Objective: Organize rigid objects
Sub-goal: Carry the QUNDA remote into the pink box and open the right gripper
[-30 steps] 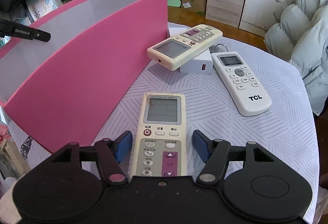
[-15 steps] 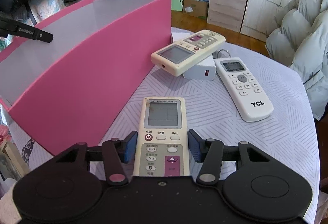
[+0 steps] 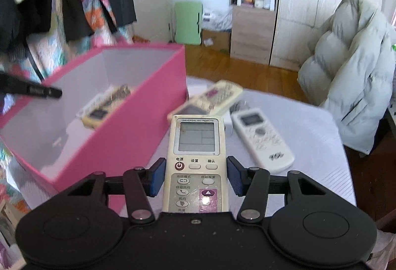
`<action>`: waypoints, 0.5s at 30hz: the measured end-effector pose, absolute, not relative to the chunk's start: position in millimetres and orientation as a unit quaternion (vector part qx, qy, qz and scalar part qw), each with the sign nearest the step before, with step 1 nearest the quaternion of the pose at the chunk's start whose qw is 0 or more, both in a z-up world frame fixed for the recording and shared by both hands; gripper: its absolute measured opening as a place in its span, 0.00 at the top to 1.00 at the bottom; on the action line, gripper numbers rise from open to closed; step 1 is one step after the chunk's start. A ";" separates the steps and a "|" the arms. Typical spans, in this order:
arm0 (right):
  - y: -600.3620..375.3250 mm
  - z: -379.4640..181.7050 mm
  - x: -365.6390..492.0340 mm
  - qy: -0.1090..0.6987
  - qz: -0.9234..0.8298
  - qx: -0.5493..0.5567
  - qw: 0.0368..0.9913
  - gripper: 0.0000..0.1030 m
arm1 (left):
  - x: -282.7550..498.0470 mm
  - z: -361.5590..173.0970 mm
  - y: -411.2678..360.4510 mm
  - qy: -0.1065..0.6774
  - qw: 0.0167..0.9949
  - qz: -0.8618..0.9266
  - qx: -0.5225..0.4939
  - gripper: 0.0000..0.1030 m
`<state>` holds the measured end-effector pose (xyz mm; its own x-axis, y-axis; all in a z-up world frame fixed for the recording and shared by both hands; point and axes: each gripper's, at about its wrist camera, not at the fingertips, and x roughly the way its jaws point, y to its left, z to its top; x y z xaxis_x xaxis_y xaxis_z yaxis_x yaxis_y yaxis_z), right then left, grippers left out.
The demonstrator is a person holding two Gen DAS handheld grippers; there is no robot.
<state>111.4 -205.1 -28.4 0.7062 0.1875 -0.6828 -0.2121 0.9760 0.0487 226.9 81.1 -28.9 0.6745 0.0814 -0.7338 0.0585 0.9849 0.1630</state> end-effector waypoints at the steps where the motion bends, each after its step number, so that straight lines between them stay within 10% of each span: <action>1: -206.4 -22.2 110.4 0.359 0.106 -0.013 0.927 0.44 | 226.7 -28.8 80.9 0.402 0.911 0.005 0.088 0.93; 15: -149.5 69.6 126.3 0.266 0.260 -0.028 0.928 0.44 | 226.2 -27.8 85.1 0.393 0.916 0.005 0.074 0.94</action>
